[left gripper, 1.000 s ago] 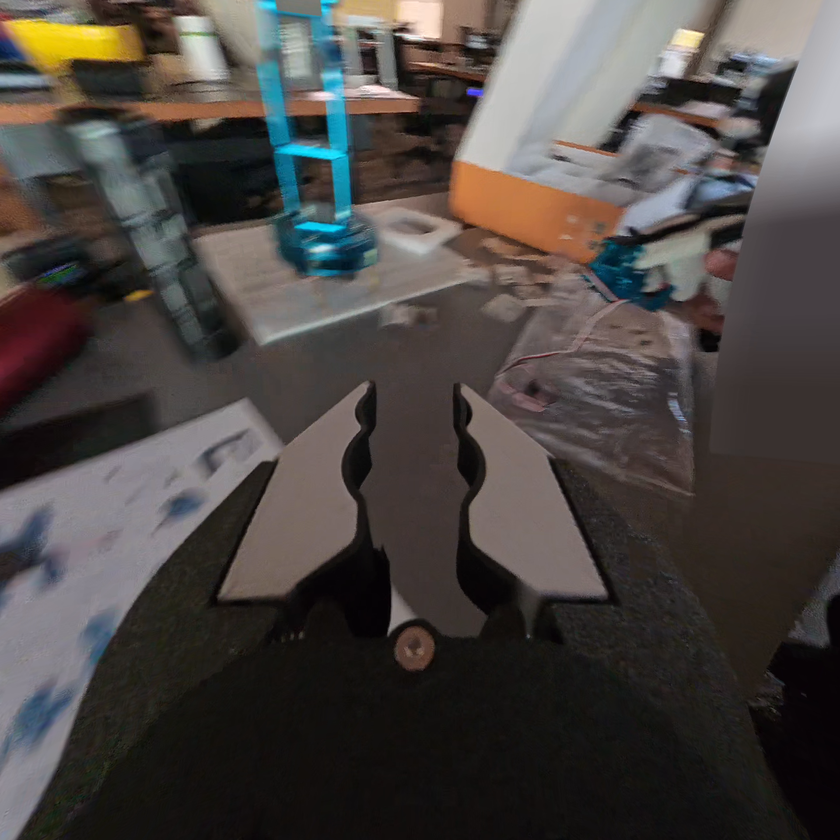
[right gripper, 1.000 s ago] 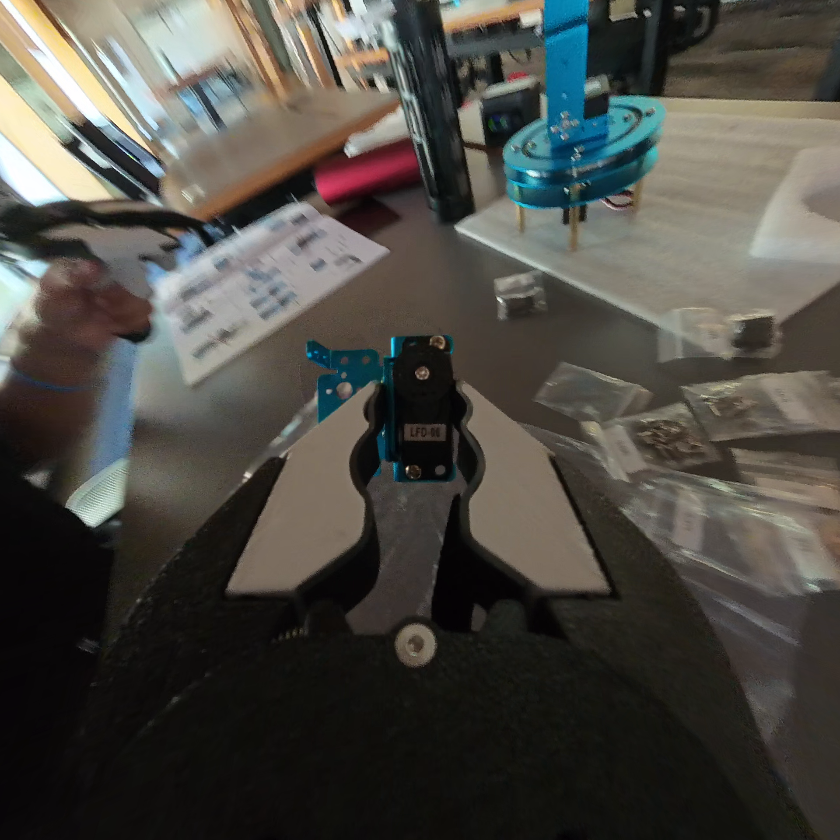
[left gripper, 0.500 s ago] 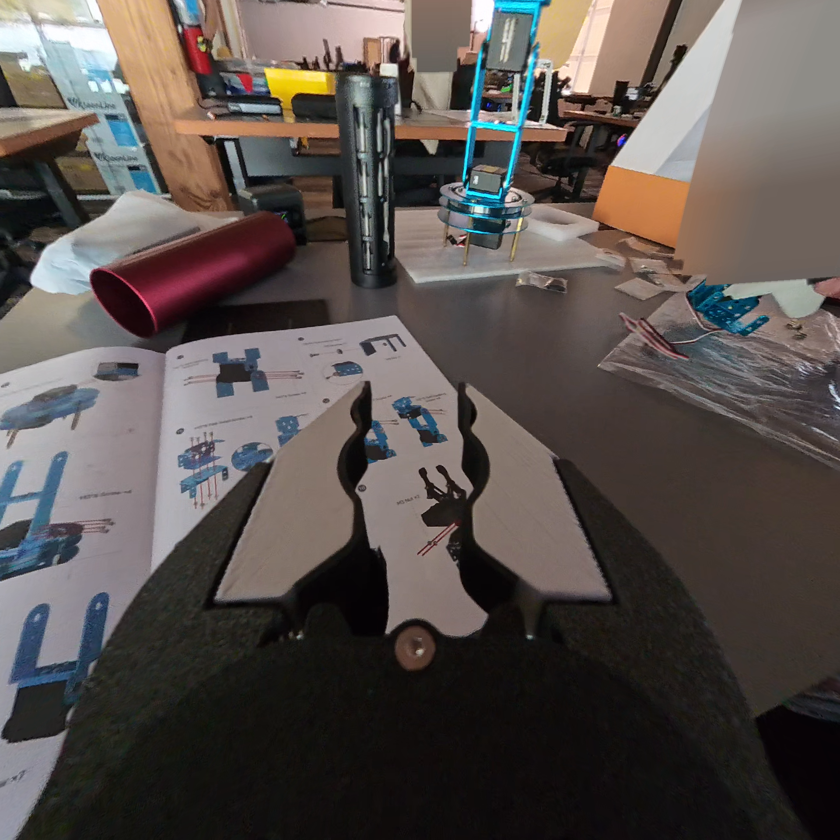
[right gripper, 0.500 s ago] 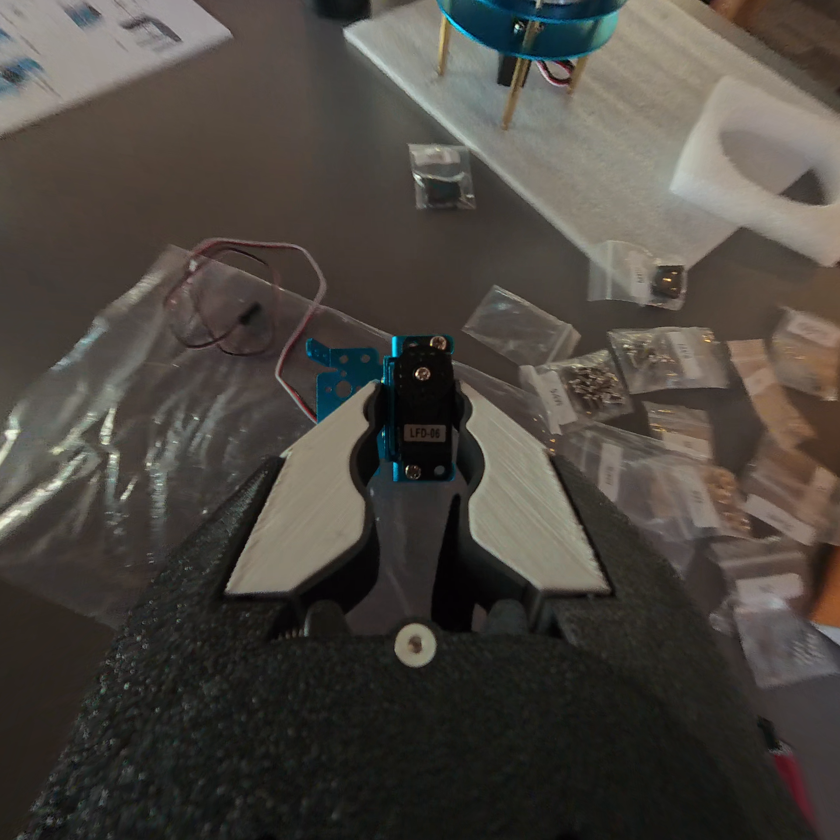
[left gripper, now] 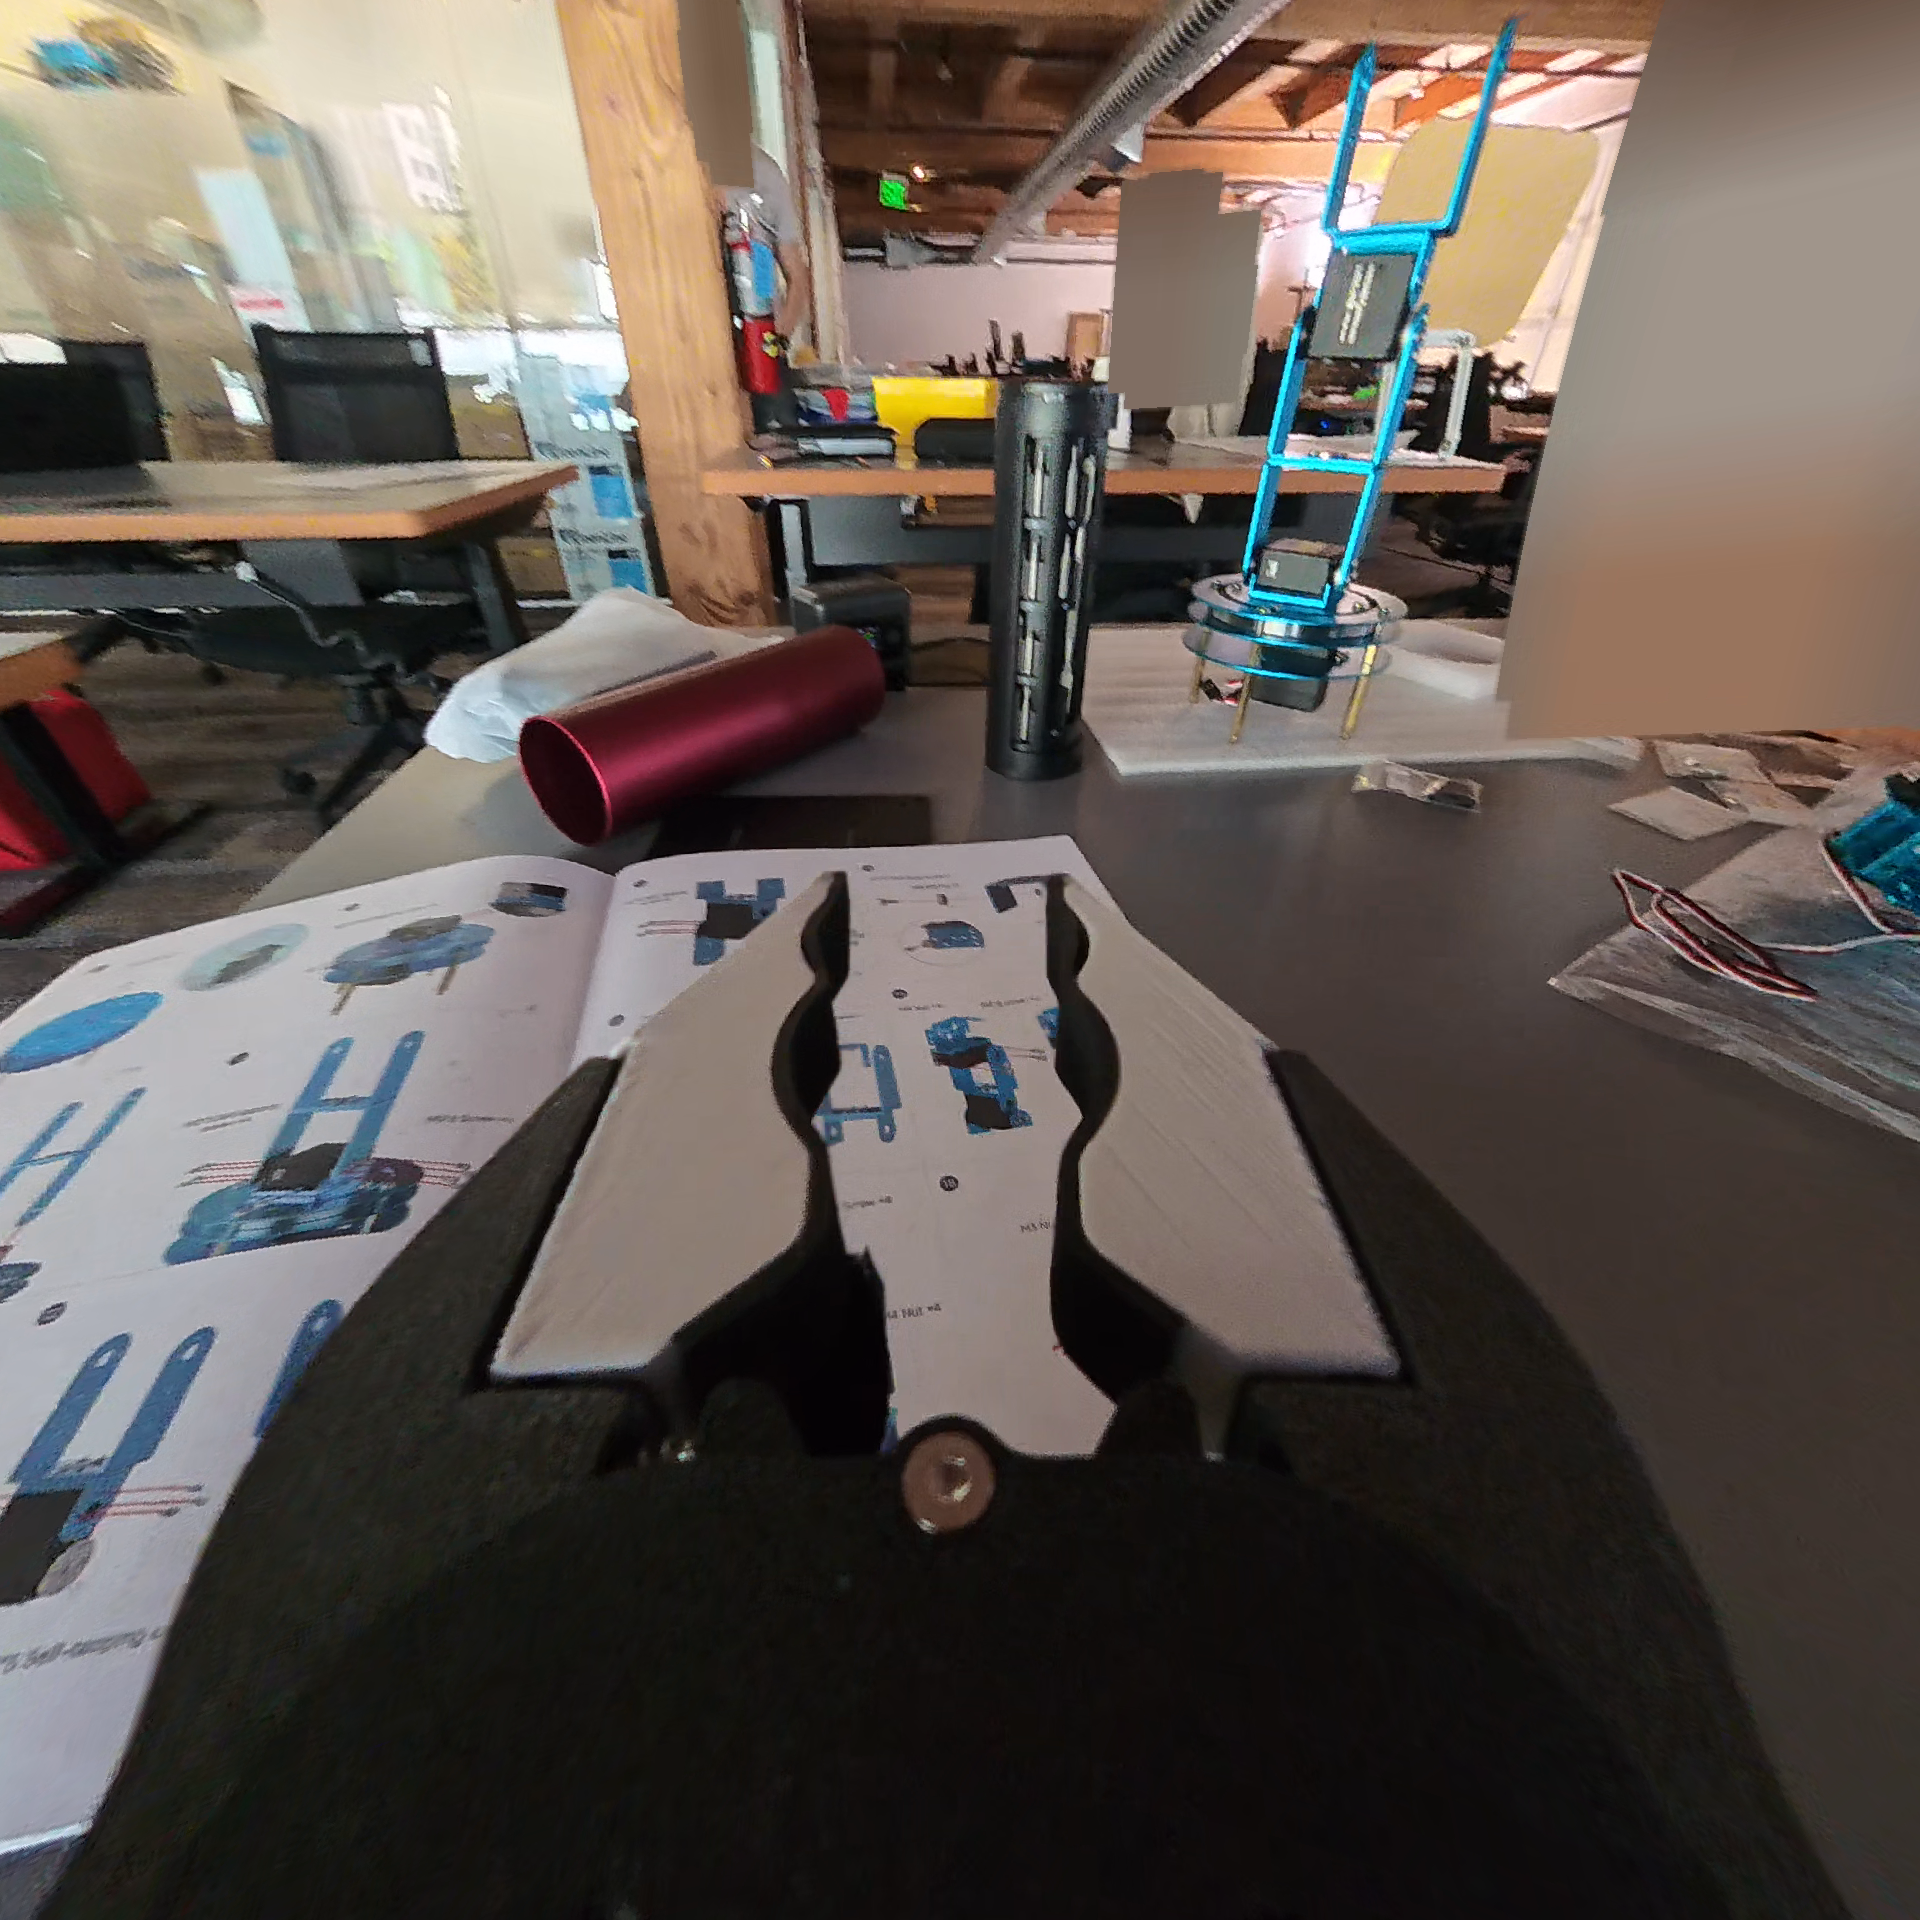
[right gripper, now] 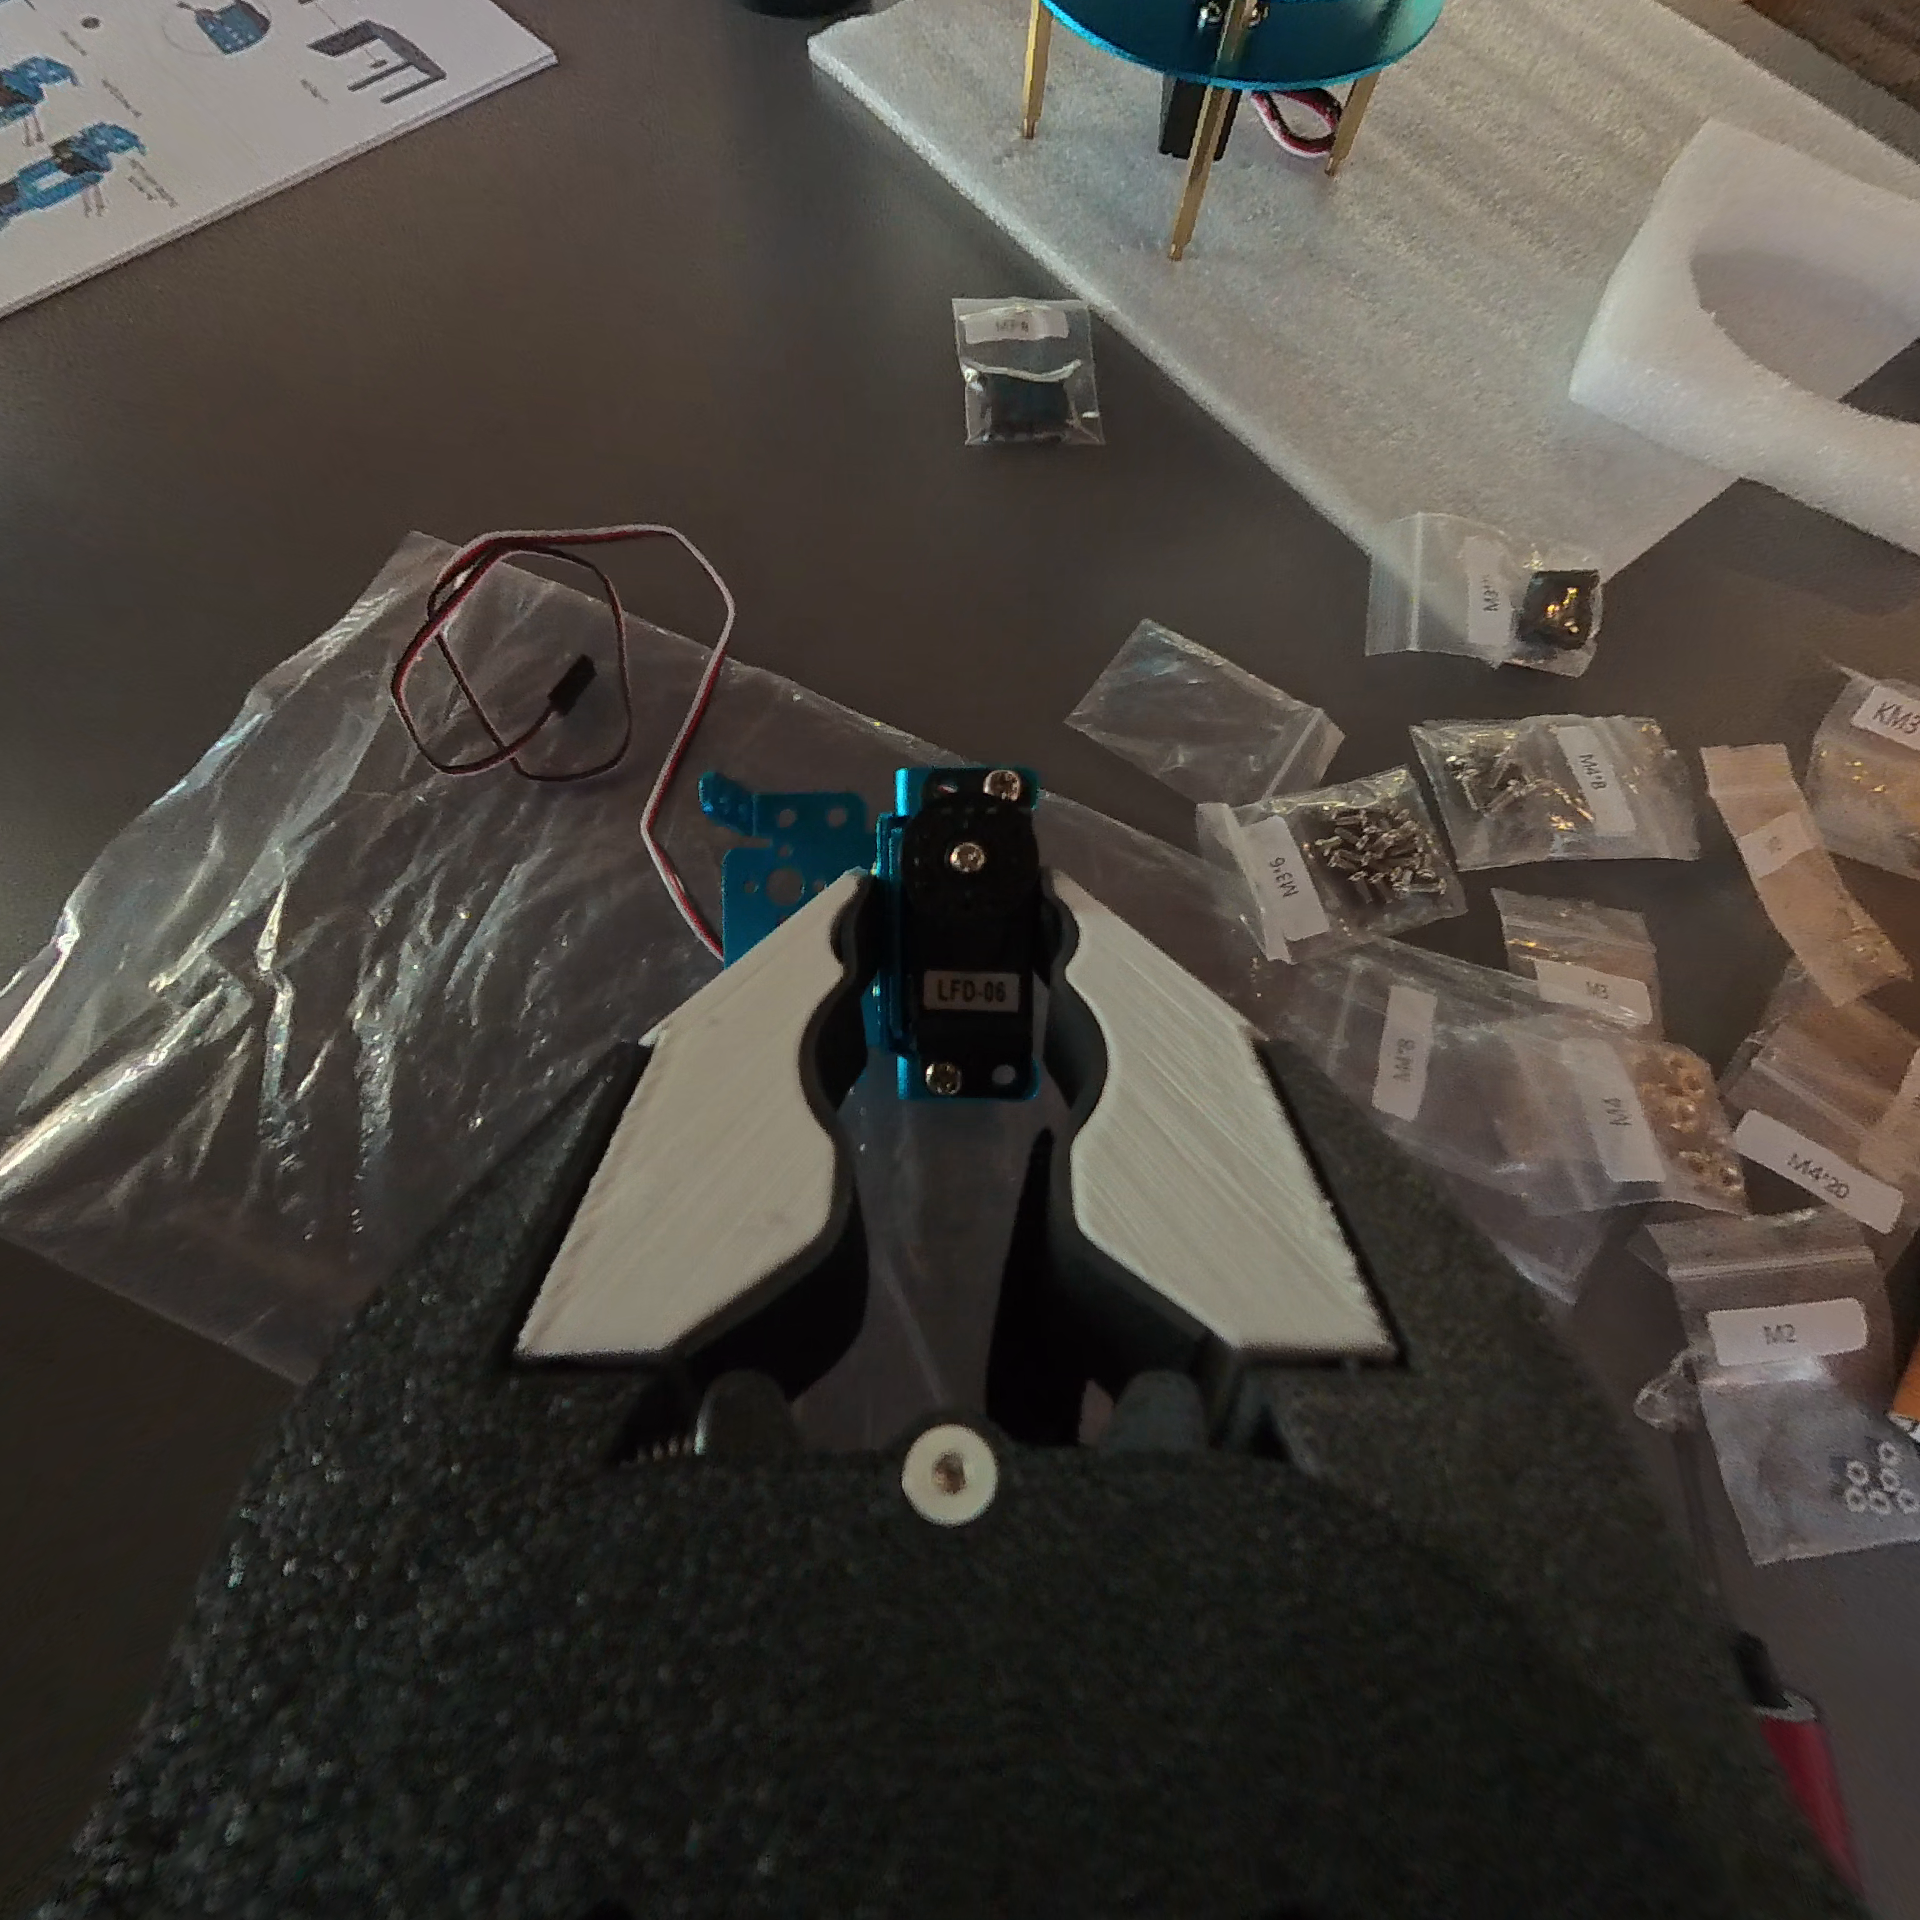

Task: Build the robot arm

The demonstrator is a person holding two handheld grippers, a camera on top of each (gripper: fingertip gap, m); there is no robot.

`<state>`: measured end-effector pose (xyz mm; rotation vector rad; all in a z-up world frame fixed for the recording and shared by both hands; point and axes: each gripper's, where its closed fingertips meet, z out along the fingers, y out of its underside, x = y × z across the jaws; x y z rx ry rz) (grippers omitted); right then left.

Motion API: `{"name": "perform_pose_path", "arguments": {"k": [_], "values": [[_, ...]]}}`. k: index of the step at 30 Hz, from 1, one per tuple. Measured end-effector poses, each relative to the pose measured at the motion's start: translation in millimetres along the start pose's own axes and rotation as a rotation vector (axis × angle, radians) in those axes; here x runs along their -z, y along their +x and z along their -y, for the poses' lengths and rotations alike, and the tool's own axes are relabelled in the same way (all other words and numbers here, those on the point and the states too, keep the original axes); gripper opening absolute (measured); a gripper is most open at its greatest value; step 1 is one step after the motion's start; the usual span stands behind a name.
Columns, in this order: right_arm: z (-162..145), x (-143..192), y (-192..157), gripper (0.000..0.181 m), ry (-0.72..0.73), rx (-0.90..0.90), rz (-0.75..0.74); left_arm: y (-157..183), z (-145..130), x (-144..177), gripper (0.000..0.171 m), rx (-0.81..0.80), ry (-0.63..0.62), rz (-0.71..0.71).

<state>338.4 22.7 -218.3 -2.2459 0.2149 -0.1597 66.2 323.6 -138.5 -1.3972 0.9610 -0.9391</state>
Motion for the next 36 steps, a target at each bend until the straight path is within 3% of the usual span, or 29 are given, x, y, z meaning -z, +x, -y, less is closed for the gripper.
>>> {"name": "perform_pose_path", "arguments": {"k": [5, 20, 36], "values": [[-1, 1, 0, 0.028, 0.004, -0.008, 0.015, -5, 5, 3, 0.037, 0.031, 0.04, 0.014], [-1, 12, 25, 0.028, 0.024, -0.001, -0.024, 0, 1, 0, 0.037, 0.046, 0.006, -0.037], [-7, 7, 21, 0.028, -0.009, 0.051, -0.028, 3, 0, -1, 0.037, 0.04, -0.001, -0.051]]}}
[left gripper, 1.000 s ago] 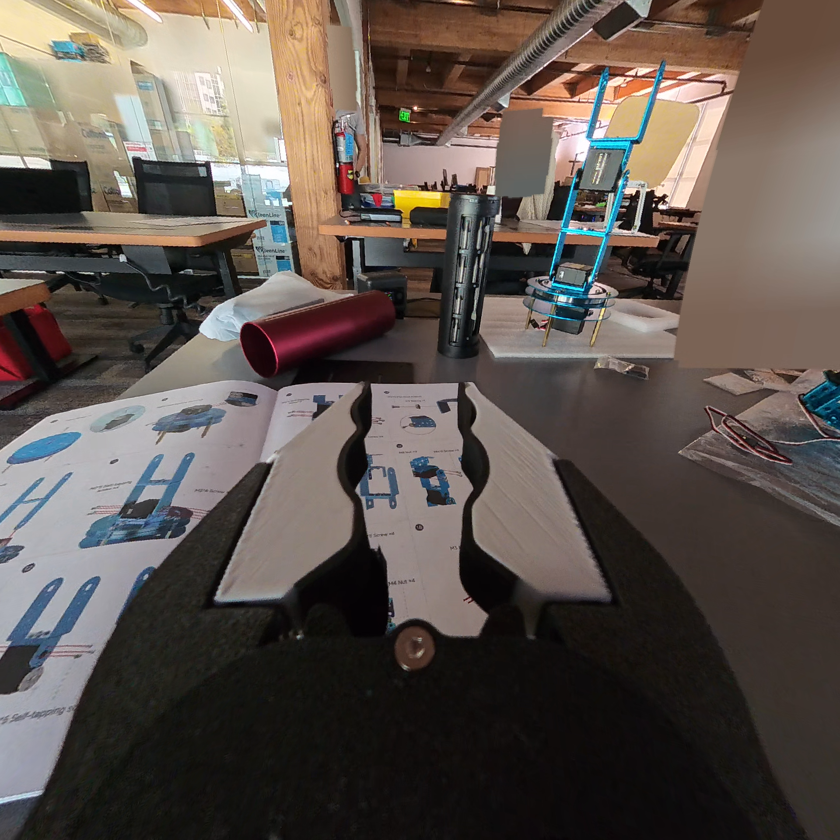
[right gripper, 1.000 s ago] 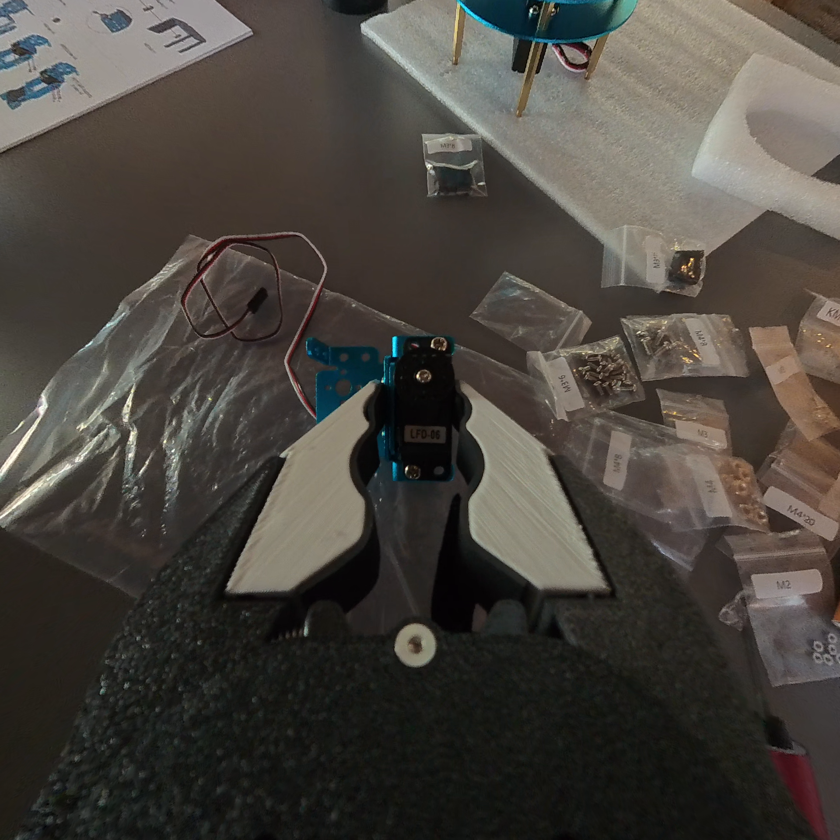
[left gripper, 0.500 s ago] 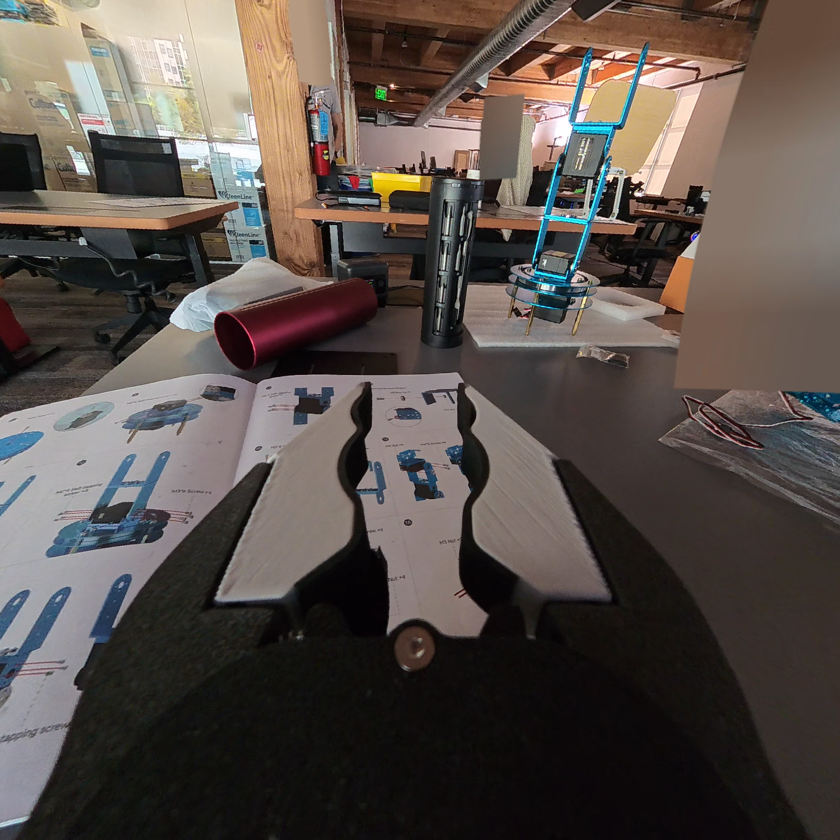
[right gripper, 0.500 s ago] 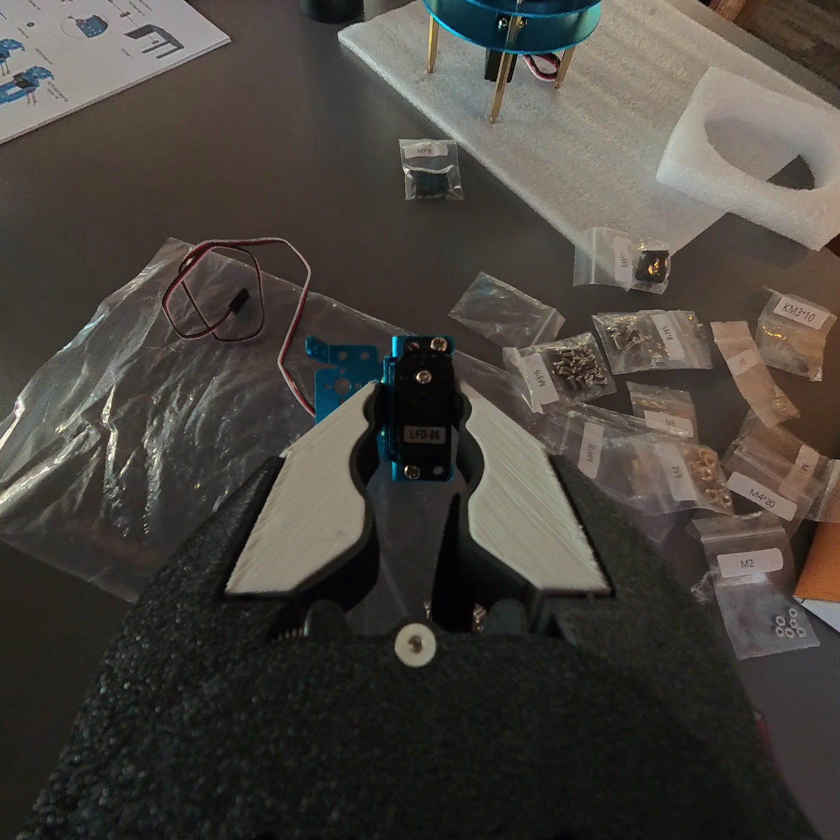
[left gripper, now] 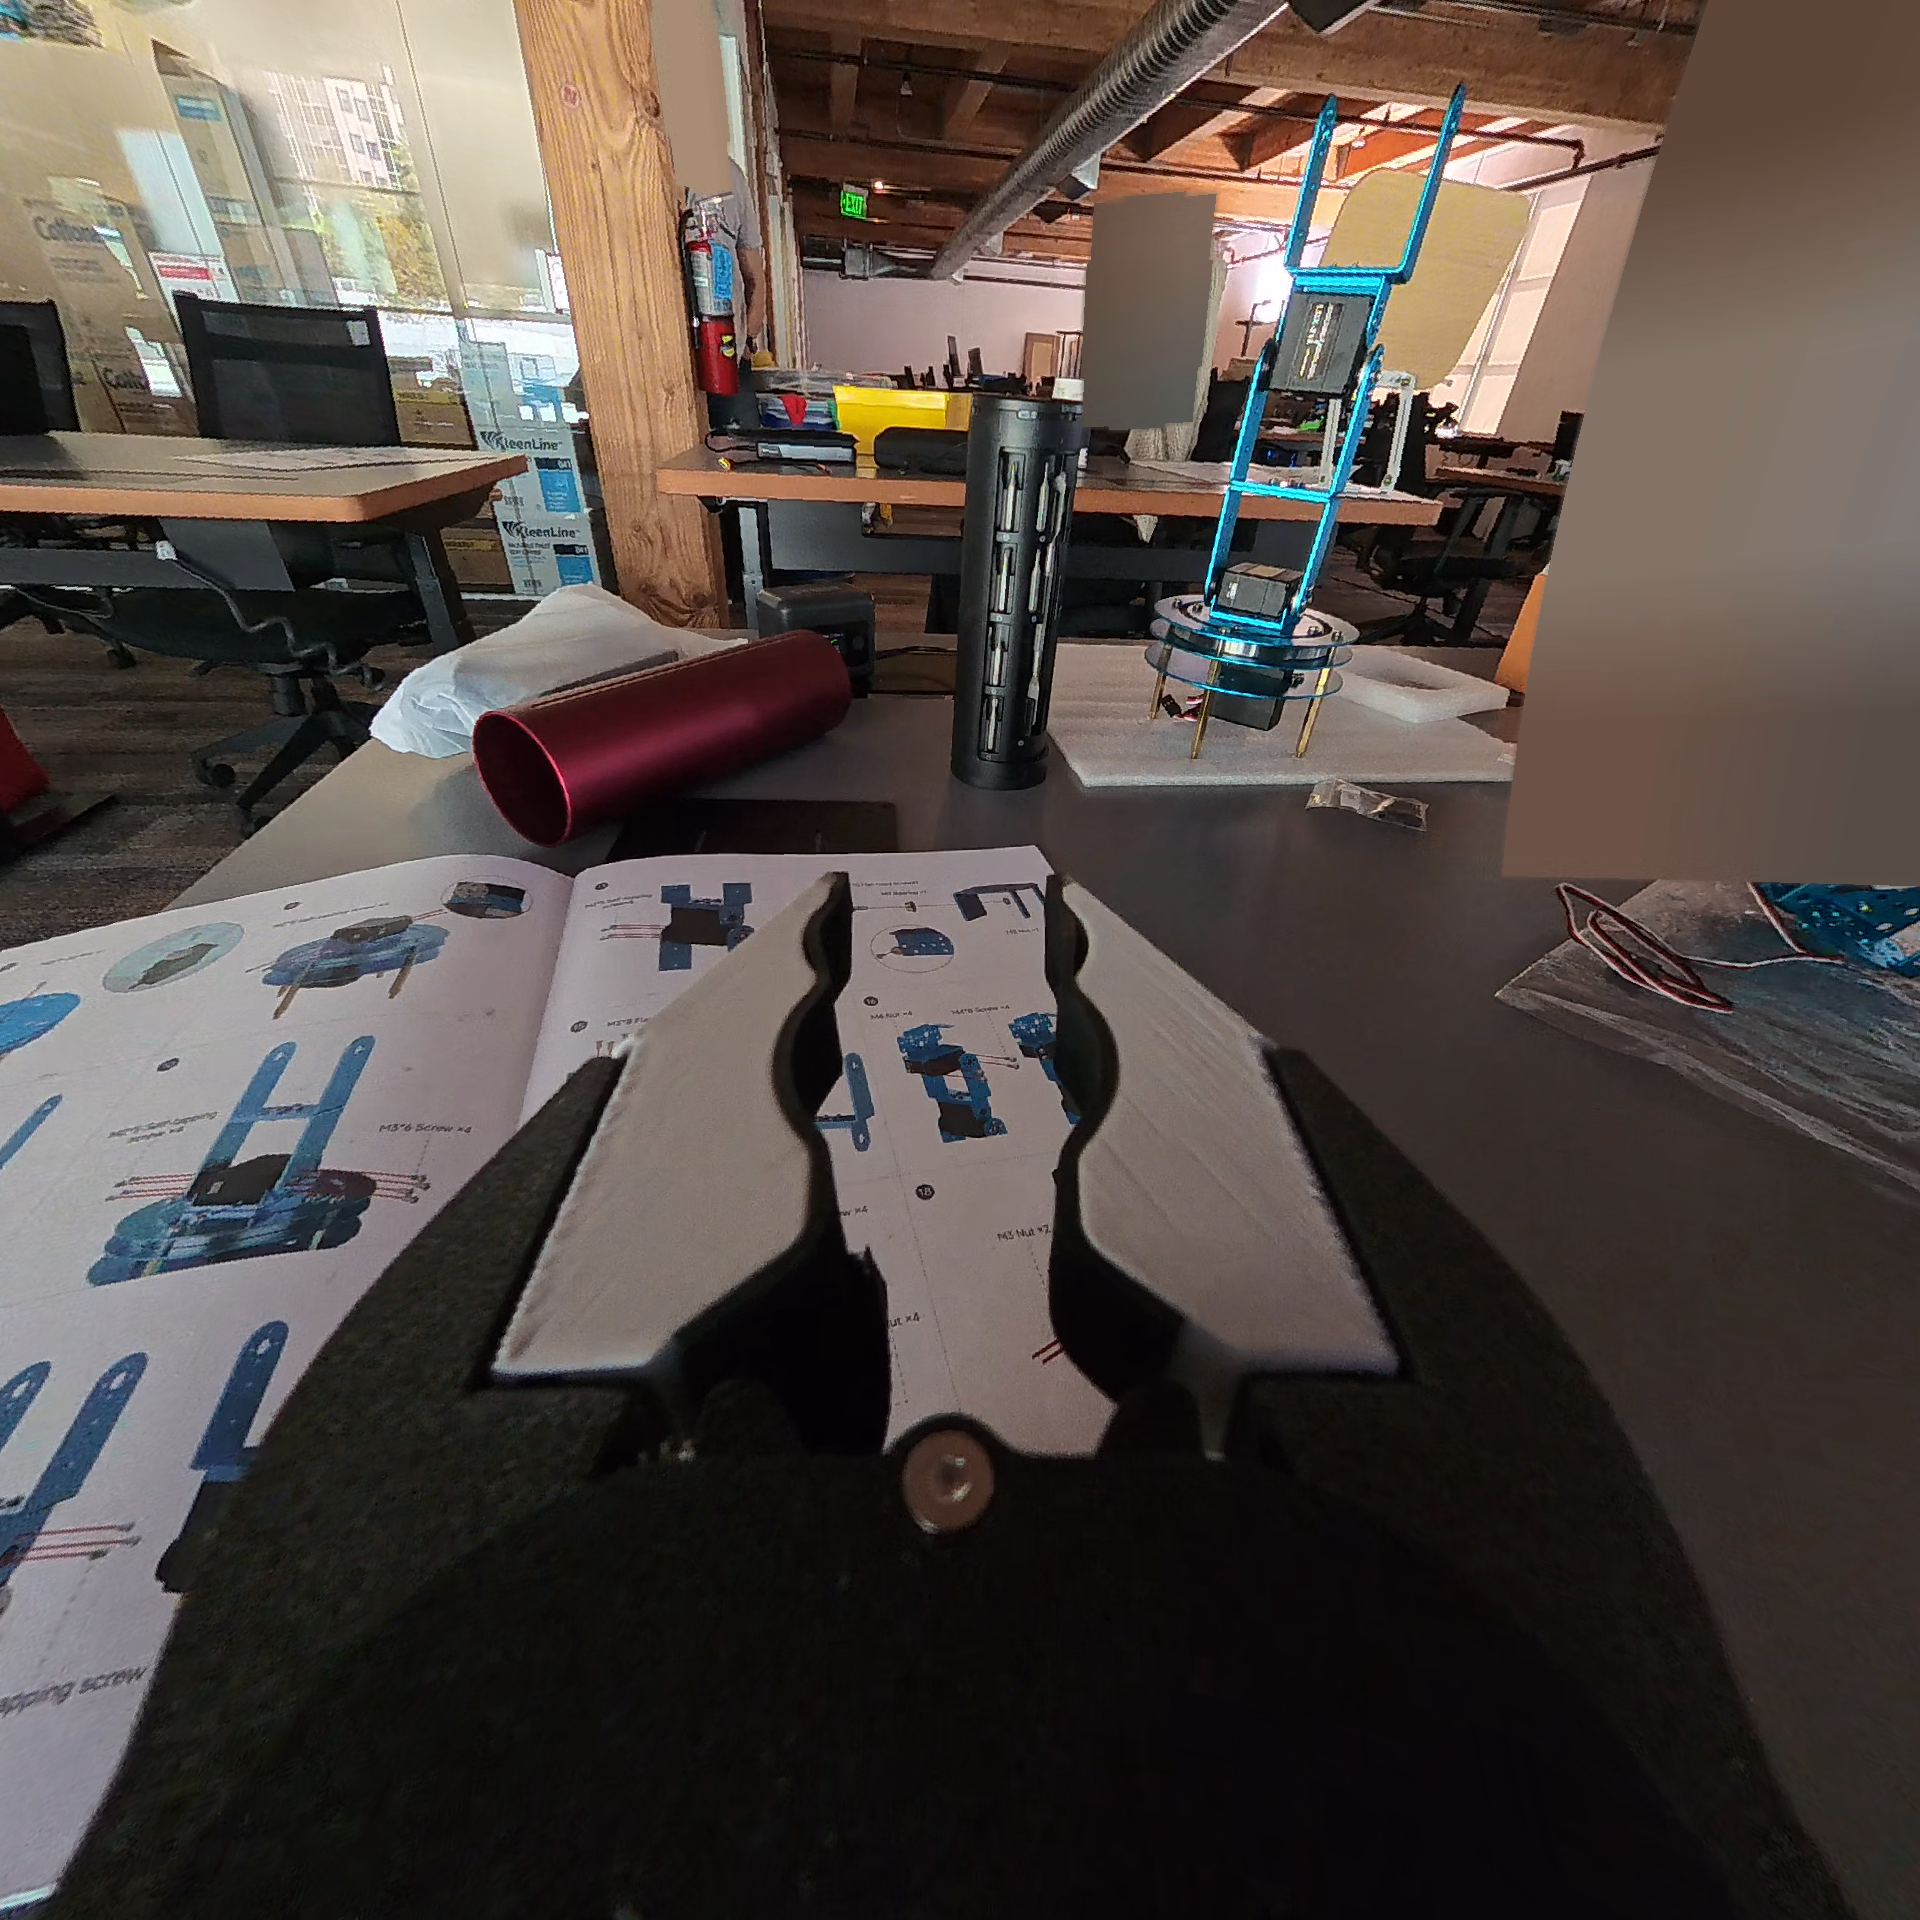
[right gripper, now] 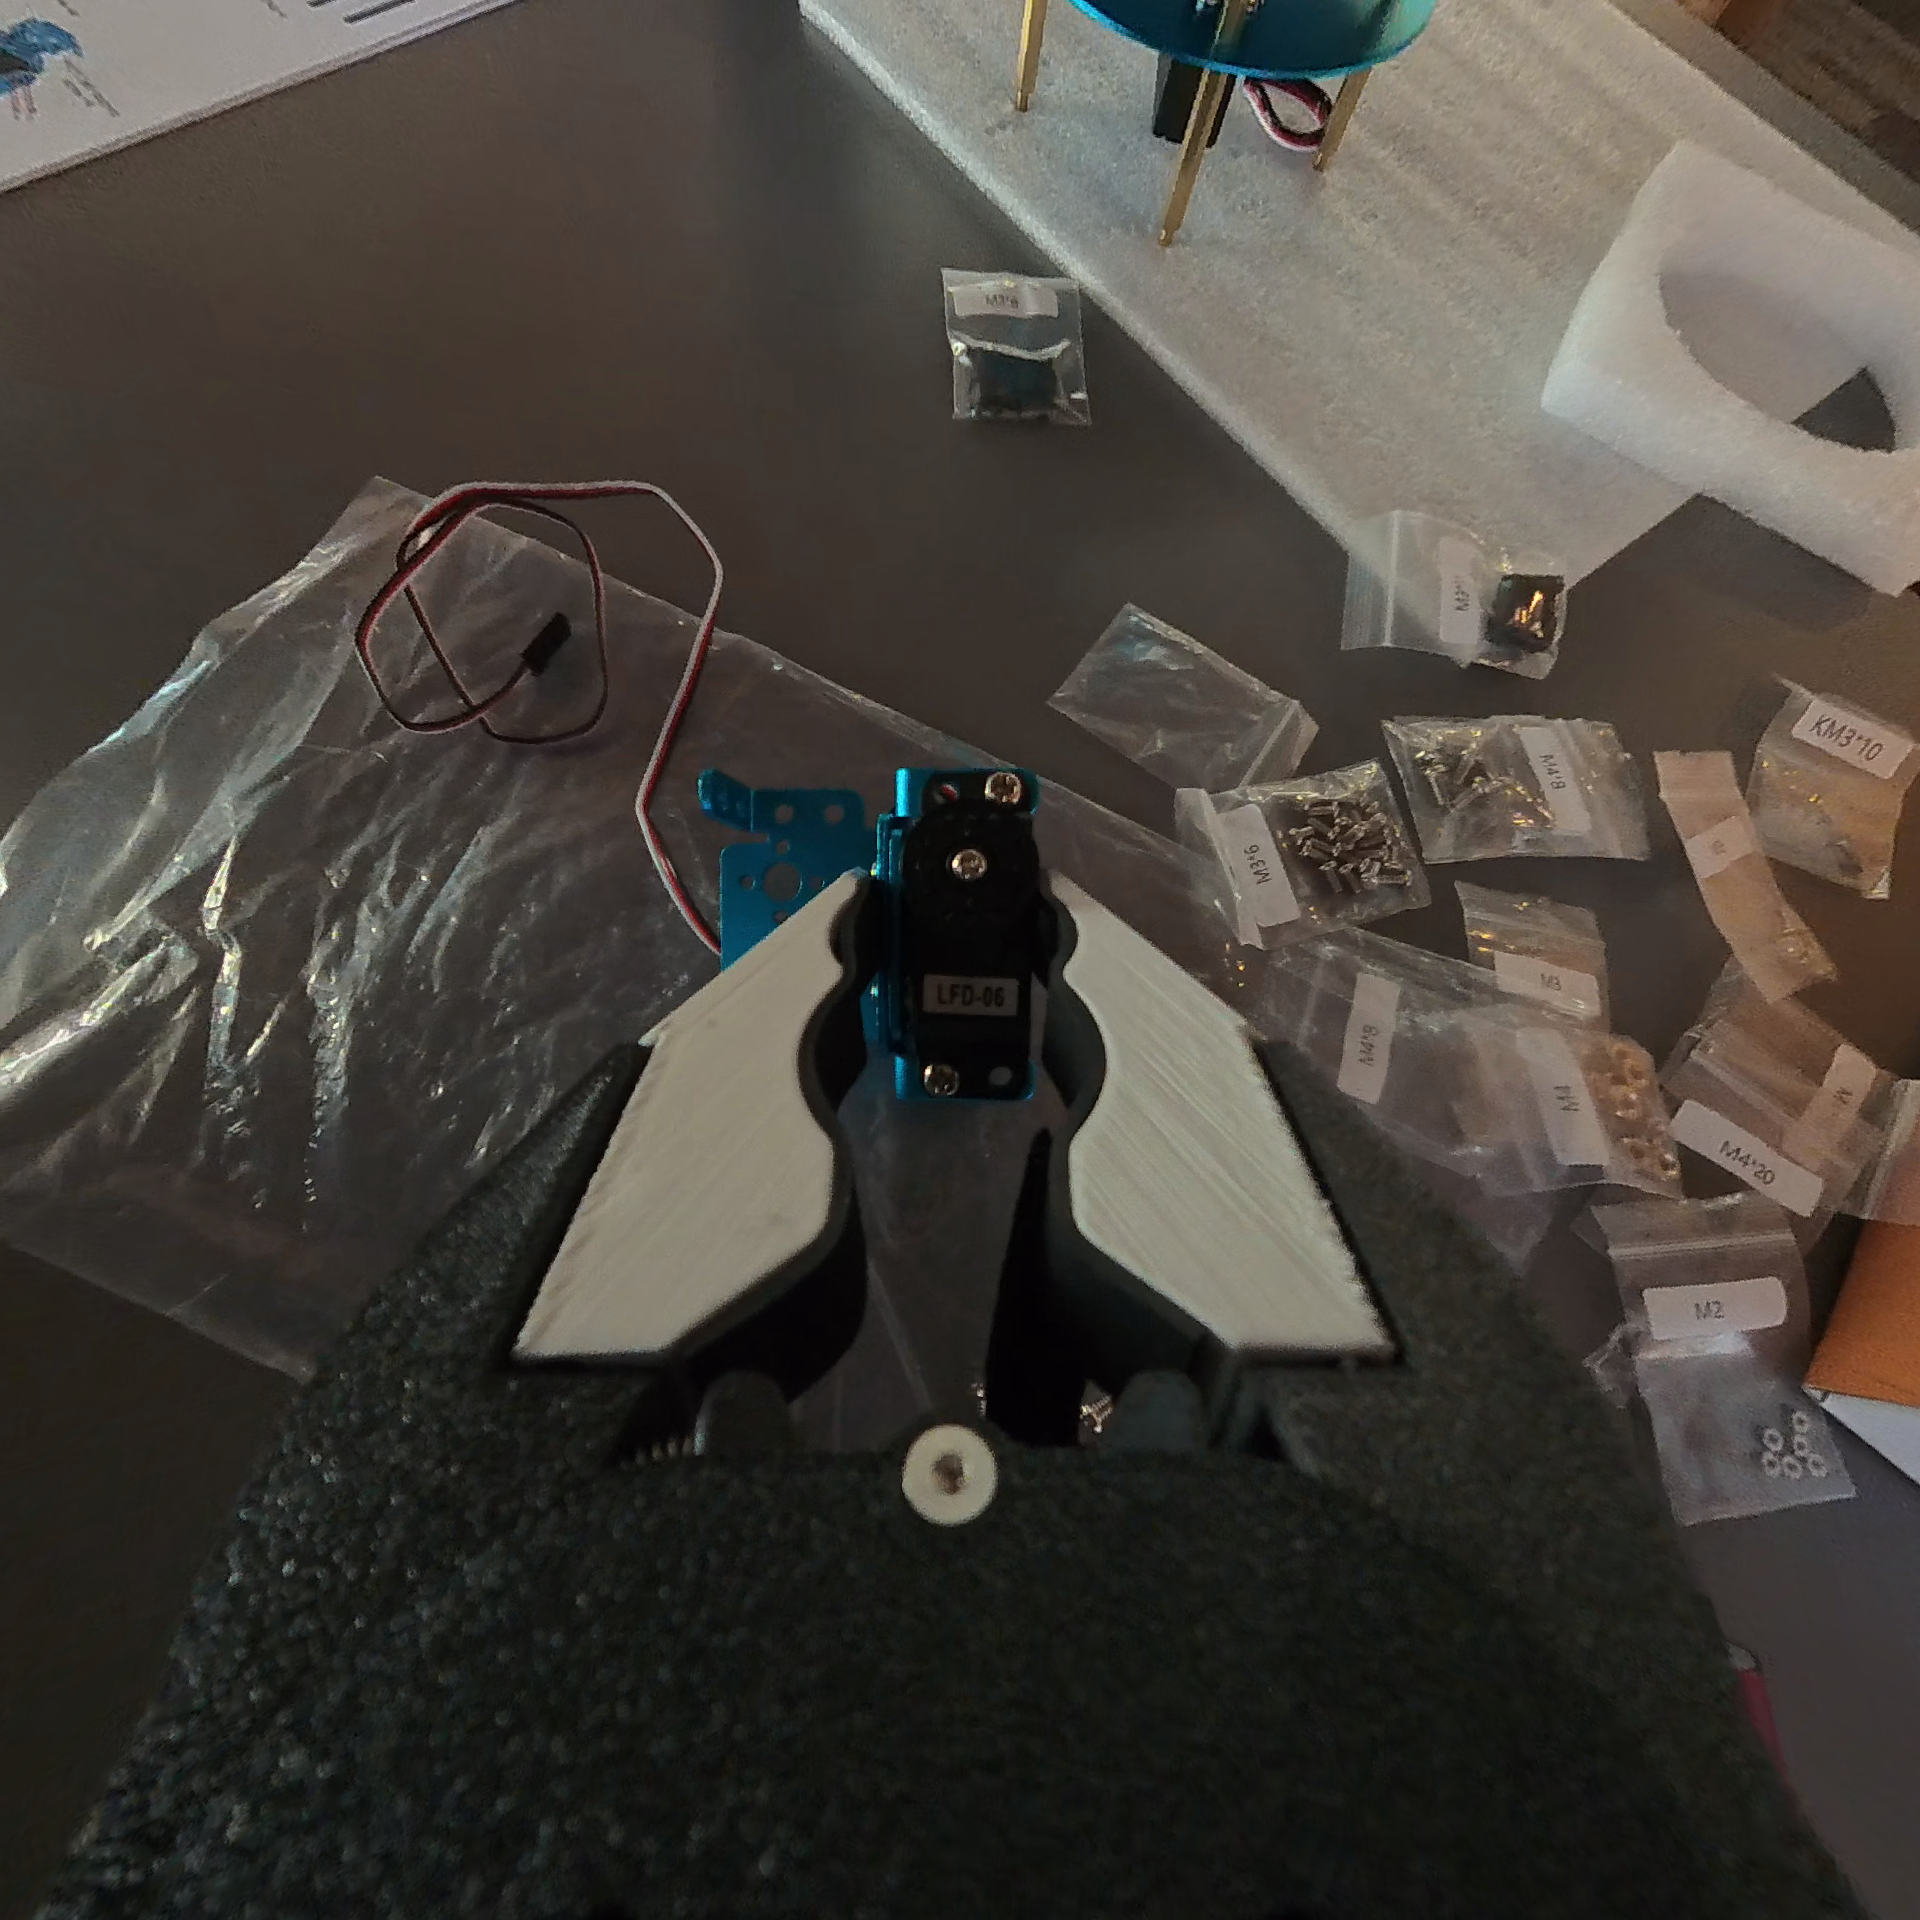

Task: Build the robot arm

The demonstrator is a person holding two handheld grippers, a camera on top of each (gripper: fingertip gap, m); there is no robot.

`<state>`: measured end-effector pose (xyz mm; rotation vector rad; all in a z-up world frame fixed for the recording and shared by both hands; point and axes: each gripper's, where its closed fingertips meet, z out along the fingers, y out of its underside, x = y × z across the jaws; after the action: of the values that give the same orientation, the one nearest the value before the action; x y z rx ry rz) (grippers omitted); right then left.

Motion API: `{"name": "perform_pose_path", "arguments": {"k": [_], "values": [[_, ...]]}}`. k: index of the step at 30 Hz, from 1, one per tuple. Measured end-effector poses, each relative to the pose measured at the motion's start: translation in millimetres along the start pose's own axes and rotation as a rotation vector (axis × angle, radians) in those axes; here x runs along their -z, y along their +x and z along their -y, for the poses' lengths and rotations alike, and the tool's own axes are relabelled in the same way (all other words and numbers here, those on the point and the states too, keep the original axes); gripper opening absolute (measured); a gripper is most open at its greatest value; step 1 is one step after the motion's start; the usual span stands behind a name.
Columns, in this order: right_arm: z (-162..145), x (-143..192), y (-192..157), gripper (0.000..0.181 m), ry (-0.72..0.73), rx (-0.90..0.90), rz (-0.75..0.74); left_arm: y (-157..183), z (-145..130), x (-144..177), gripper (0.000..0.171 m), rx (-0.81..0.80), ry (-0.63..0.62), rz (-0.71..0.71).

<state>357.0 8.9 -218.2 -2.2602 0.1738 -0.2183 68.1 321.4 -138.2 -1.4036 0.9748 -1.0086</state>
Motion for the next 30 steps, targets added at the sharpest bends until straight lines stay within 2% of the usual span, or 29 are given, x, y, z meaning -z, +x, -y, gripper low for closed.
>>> {"name": "perform_pose_path", "arguments": {"k": [8, 13, 20, 22, 23, 30], "values": [[7, 2, -9, 0.028, 0.013, 0.133, -0.055, 0, 0, 0, 0.036, -0.006, 0.0, 0.003], [4, 0, -19, 0.028, -0.029, 0.198, -0.067, 2, -1, -1, 0.036, -0.027, -0.005, 0.009], [-3, 1, -25, 0.032, -0.065, -0.028, 0.053, 4, 1, 1, 0.036, -0.046, 0.012, 0.013], [-5, 2, -23, 0.028, -0.075, -0.084, 0.078, 4, 1, 1, 0.036, -0.049, 0.011, 0.014], [-8, 4, -23, 0.034, -0.09, -0.103, 0.099, 4, 1, 1, 0.036, -0.049, 0.009, 0.014], [-11, 32, -32, 0.035, -0.091, -0.191, 0.334, 4, 0, 1, 0.036, -0.053, 0.006, 0.015]]}}
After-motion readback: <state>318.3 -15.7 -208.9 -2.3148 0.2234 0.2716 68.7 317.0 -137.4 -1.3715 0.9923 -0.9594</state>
